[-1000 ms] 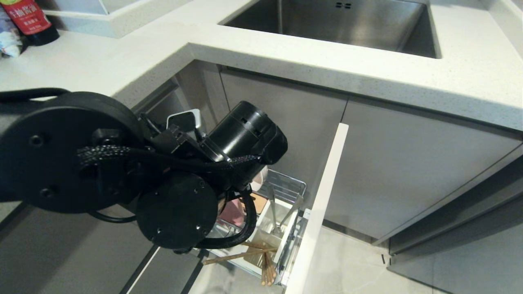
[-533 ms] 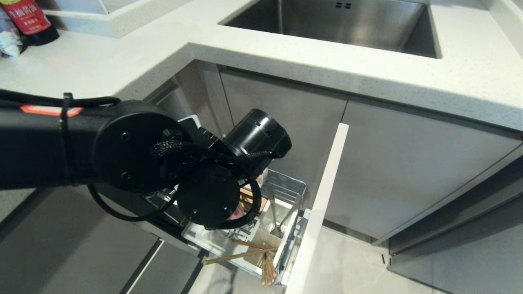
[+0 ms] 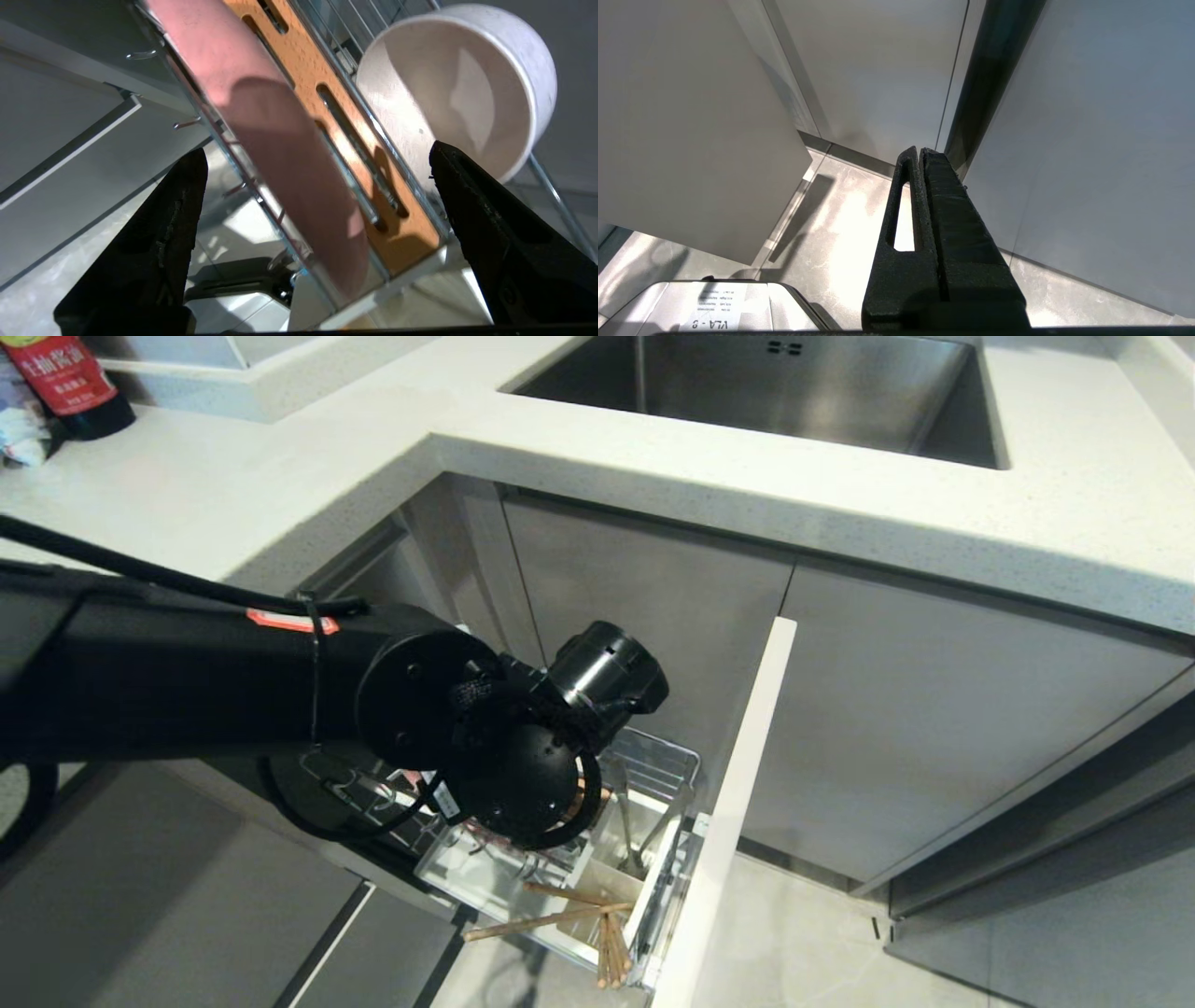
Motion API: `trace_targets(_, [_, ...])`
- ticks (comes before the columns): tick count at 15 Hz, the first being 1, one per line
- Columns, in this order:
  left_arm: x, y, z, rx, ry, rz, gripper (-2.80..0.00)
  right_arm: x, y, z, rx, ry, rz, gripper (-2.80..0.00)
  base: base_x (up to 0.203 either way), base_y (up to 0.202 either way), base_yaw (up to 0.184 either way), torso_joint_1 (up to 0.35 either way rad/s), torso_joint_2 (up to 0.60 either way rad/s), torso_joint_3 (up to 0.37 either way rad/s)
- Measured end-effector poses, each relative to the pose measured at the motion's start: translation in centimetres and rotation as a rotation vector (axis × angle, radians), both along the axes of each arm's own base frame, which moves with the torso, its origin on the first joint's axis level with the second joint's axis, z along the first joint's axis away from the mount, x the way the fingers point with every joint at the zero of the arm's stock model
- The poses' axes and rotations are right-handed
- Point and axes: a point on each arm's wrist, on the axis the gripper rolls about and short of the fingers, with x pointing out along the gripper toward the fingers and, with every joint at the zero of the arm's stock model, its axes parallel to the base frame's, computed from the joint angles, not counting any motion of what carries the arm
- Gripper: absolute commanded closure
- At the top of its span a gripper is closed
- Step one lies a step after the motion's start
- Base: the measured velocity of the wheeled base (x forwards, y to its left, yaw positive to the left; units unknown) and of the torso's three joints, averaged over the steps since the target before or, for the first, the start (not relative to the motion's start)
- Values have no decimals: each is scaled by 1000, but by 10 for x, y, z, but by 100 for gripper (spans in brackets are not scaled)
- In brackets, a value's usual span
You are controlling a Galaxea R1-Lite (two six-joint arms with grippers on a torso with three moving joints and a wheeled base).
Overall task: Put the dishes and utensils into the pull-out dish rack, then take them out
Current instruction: Take the plate out of the cupboard
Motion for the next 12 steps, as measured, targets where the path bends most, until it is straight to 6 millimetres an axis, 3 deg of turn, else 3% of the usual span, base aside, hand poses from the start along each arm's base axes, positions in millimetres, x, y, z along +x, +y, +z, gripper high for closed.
trace_targets(4, [8,0,-6,3,1,16,-280,0,0,0,0,0,0,0,0,0,0,0,0,0])
trace_targets(5, [8,0,-7,6,2,17,0,0,0,0,0,0,0,0,0,0,0,0,0,0])
trace_targets(12, [8,-2,-7,1,0,14,0,0,0,0,0,0,0,0,0,0,0,0,0,0])
